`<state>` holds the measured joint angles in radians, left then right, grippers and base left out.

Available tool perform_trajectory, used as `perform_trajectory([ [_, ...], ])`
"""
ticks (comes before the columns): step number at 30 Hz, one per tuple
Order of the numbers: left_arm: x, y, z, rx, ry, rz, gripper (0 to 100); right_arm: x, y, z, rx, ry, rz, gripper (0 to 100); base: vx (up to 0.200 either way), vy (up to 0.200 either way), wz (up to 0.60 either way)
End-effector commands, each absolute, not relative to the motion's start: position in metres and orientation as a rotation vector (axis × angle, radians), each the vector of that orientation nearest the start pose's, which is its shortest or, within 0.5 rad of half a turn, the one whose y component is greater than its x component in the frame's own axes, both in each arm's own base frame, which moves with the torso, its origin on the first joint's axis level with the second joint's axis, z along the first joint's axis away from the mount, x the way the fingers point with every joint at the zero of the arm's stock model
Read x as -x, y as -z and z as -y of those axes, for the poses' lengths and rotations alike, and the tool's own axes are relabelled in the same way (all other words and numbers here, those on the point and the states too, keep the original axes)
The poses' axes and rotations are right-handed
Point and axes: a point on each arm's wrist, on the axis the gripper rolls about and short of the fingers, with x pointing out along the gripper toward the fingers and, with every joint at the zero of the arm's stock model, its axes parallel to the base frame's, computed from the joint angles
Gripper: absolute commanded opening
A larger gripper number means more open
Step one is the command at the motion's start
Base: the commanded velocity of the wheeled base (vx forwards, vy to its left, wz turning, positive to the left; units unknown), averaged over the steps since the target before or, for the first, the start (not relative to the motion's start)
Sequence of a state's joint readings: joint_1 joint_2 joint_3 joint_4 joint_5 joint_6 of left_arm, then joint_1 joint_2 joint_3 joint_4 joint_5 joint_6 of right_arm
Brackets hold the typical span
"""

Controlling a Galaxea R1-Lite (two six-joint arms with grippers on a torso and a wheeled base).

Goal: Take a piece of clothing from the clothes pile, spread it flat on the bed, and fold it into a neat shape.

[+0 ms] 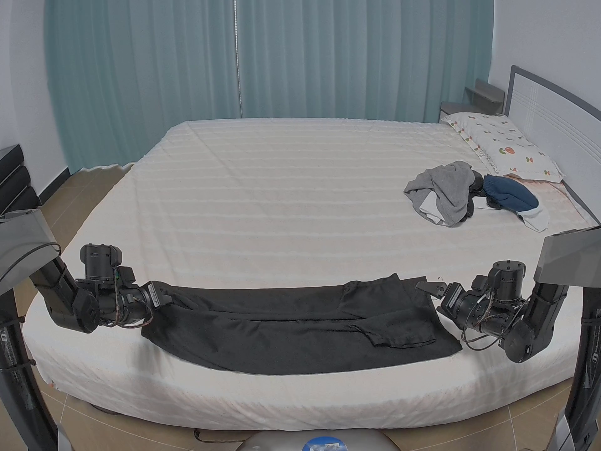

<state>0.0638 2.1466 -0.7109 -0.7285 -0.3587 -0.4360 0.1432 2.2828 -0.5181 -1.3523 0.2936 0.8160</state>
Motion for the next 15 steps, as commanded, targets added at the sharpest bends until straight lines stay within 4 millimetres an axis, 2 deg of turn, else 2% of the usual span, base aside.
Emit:
perform_trajectory([
  [1,-0.339,-0.023,-0.014,0.565,0.127,-0.747,0,-0.325,-0.001,-0.053,-0.823,-0.238,-0.565,100,0.0,0.0,0.0],
  [7,-0.342,-0.026,-0.014,0.61,0.114,-0.737,0,-0.325,-0.002,-0.053,-0.823,-0.238,-0.563,100,0.0,0.0,0.0],
  [12,-0.348,-0.035,-0.006,0.718,0.097,-0.717,0,-0.325,-0.002,-0.053,-0.823,-0.237,-0.563,100,0.0,0.0,0.0],
  [15,-0.344,-0.045,0.0,0.723,0.112,-0.701,0,-0.325,-0.003,-0.052,-0.825,-0.237,-0.558,100,0.0,-0.2,0.0],
])
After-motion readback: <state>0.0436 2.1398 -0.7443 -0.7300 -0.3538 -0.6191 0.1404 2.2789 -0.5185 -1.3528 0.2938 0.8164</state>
